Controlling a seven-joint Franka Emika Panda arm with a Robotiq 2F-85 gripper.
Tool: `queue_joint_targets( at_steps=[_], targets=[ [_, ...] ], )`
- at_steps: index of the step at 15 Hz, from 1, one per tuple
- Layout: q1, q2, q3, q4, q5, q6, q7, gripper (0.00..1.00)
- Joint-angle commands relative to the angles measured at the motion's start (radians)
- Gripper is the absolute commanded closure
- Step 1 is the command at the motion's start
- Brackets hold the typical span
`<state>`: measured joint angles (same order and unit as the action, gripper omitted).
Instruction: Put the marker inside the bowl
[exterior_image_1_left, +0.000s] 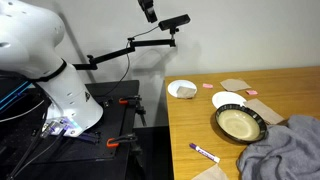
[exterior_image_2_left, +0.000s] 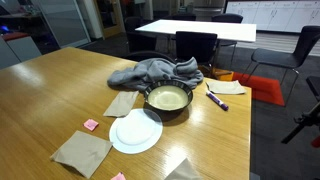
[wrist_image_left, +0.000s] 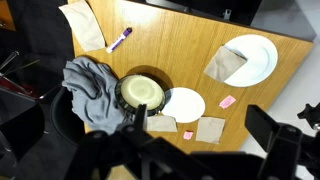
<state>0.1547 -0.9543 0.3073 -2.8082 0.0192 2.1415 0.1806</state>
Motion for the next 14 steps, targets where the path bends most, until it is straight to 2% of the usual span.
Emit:
queue_joint_targets(
  at_steps=[1, 10, 14],
  targets=[
    [0.012, 0.005, -0.011, -0.004, -0.013, -0.004, 0.01, 0.0],
    [0.012, 0.013, -0.012, -0.011, -0.013, -0.004, 0.01, 0.0],
    [-0.034, 0.037, -0.033, 0.023, -0.018, 0.027, 0.03, 0.0]
  ],
)
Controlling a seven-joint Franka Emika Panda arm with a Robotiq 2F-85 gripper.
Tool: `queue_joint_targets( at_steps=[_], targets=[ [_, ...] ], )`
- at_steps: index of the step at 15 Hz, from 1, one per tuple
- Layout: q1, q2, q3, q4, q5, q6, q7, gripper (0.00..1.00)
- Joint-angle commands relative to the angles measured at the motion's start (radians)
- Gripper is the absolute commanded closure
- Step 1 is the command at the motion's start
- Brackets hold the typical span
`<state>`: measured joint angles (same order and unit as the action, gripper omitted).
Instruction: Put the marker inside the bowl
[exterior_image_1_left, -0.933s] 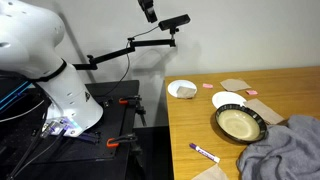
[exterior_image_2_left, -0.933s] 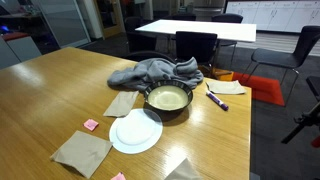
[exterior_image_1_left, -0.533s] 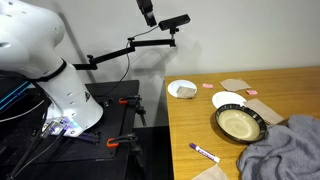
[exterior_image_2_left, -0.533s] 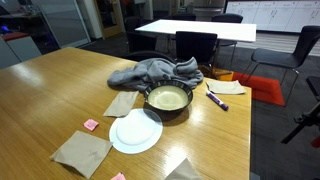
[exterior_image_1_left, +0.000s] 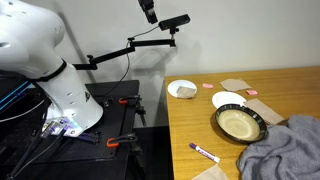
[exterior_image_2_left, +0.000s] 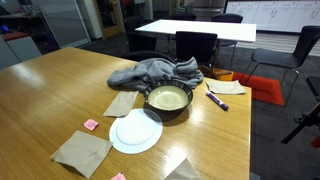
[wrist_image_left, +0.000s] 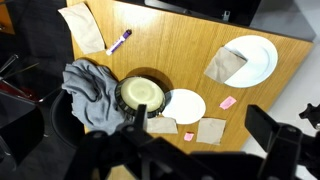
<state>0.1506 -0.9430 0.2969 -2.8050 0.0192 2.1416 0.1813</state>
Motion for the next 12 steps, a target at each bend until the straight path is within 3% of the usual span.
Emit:
queue_joint_targets(
  at_steps=[1, 12],
  targets=[
    [-0.044, 0.035, -0.03, 0.029, -0.018, 0.038, 0.037, 0.0],
    [-0.285, 0.313, -0.096, 0.115, -0.02, 0.257, 0.195, 0.0]
  ],
)
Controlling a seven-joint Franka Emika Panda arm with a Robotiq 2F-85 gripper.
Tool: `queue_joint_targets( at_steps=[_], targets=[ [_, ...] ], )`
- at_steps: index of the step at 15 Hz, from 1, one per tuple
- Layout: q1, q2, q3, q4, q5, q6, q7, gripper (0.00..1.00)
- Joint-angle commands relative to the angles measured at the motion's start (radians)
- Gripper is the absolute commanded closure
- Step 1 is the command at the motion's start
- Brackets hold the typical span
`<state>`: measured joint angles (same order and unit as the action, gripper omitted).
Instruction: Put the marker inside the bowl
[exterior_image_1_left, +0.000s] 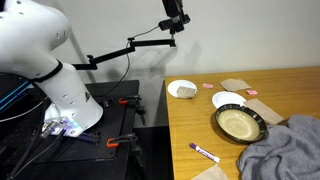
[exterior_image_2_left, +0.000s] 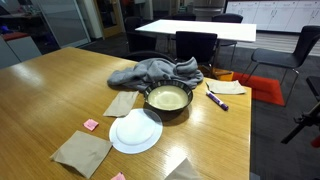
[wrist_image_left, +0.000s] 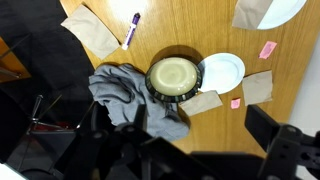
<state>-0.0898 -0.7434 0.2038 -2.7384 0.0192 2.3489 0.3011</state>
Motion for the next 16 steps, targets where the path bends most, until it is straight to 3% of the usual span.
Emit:
queue_joint_targets(
  at_steps=[1, 11, 16],
  targets=[
    [-0.058, 0.141, -0.005, 0.051, -0.018, 0.071, 0.099, 0.0],
    [-0.171, 0.383, -0.024, 0.03, -0.03, 0.306, 0.326, 0.0],
    [-0.206, 0.541, -0.075, 0.043, -0.047, 0.431, 0.395, 0.0]
  ],
)
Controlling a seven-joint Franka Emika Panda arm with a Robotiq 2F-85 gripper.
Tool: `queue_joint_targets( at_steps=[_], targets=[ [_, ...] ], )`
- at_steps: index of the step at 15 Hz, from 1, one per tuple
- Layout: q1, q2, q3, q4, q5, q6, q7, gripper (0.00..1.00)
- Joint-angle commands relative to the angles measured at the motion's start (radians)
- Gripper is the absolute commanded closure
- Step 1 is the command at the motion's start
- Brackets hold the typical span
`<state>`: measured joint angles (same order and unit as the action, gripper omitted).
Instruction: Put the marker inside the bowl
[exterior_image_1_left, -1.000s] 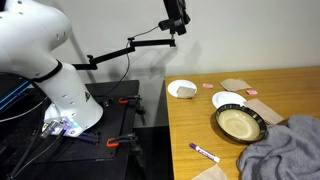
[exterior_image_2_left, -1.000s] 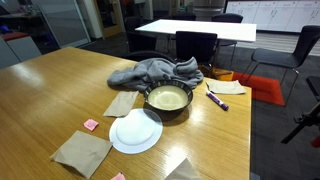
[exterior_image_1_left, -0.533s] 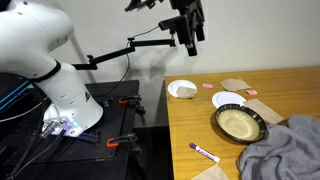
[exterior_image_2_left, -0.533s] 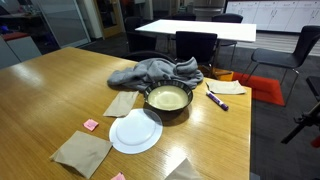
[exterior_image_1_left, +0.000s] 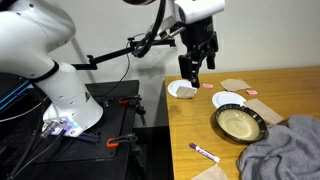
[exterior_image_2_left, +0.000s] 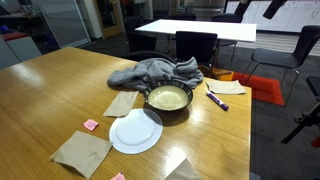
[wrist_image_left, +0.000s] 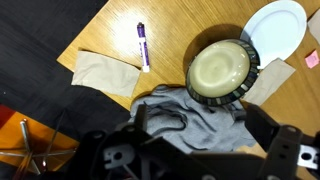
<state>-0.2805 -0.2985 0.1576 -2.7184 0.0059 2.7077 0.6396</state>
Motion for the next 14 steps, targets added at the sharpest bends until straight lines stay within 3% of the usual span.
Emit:
queue_joint_targets(
  at_steps=[1, 6, 9, 14],
  targets=[
    [-0.019, 0.128, -0.042, 0.026, -0.037, 0.099, 0.071, 0.0],
    [-0.003, 0.302, -0.128, 0.033, -0.076, 0.281, 0.12, 0.0],
    [-0.033, 0.405, -0.124, 0.047, -0.092, 0.375, 0.116, 0.0],
    [0.024, 0.566, -0.215, 0.101, -0.139, 0.465, 0.107, 0.0]
  ],
)
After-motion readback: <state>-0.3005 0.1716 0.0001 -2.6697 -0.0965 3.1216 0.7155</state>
